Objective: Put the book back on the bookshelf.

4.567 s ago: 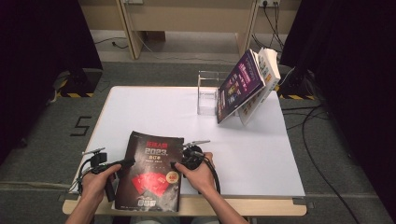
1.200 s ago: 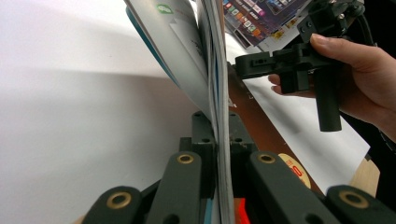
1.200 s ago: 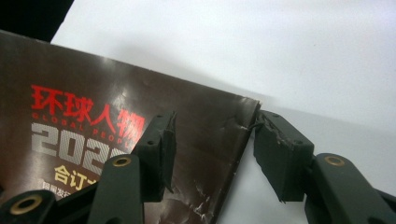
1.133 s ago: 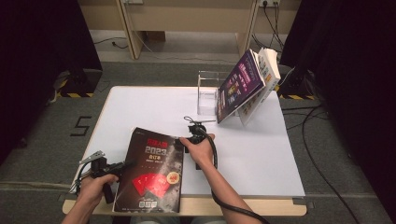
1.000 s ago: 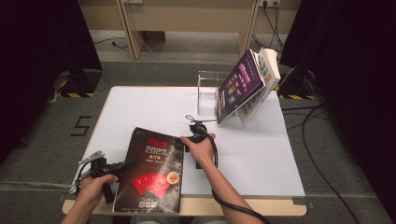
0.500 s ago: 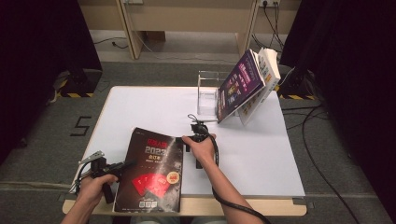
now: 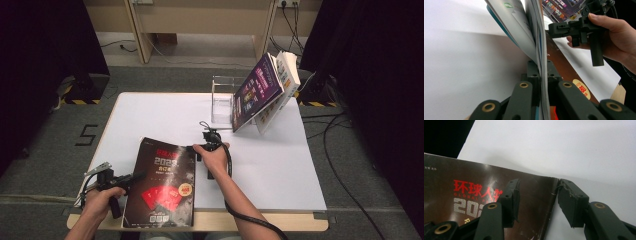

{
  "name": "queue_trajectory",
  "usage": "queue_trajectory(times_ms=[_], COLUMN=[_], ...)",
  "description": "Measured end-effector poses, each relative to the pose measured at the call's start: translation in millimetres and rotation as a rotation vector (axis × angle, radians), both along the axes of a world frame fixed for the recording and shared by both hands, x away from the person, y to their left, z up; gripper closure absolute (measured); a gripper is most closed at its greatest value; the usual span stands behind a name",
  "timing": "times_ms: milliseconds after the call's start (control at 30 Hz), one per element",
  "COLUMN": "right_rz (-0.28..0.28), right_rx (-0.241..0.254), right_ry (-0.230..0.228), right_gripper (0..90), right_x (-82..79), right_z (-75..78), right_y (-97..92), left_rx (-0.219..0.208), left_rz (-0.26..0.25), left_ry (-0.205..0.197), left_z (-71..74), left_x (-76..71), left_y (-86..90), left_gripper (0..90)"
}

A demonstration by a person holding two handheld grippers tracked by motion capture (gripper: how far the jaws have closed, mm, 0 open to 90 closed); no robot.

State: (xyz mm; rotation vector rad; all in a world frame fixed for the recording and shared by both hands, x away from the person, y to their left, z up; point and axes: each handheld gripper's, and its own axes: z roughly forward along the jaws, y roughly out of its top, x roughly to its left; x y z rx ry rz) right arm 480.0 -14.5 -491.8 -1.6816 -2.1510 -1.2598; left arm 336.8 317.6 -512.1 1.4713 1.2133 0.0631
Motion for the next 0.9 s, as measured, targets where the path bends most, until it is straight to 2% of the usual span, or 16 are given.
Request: queue_trajectory(times_ms=[133,200,233,267,400,500,567,600,733,900], right_rz=[-0.007,-0.005,0.021,0.009,0.023,0.037,0.053,0.065,0.064,0.062], right_rx=[0.005,0.048,0.083,0.094,0.067,0.0,-0.022,-0.014,0.011,0.012], right_ry=[0.007,0.043,0.084,0.084,0.071,0.046,0.042,0.06,0.08,0.104], right_gripper=[55.2,62.1,59.8,60.1,61.2,68.6,71.3,72.2,76.3,82.4], right_x=[0.5,1.6,1.4,0.4,0.4,-0.3,-0.6,-0.6,0.5,1.9], right_z=[-0.2,-2.7,-5.1,-5.9,-4.2,-1.7,-0.7,-1.0,-3.6,-3.8], right_y=[-0.4,-1.9,-1.0,-0.4,0.9,3.5,4.7,4.7,2.1,2.9], left_rx=[0.005,0.004,0.007,0.007,0.006,0.01,0.013,0.016,0.016,0.029], left_rz=[0.005,0.009,0.01,0.012,0.015,0.017,0.017,0.02,0.022,0.028], left_ry=[0.007,0.013,0.014,0.017,0.02,0.023,0.022,0.028,0.033,0.041], left_z=[-0.9,-2.3,-2.3,-2.4,-2.7,-2.3,-2.3,-2.8,-3.7,-2.7], left_x=[0.2,0.4,0.6,0.7,0.7,1.0,1.1,1.7,2.5,2.7], left_y=[-0.2,0.4,0.3,0.3,0.5,0.2,0.0,-0.2,-0.3,-1.2], left_gripper=[85.4,85.4,85.4,85.4,85.4,85.4,85.4,85.4,85.3,85.2])
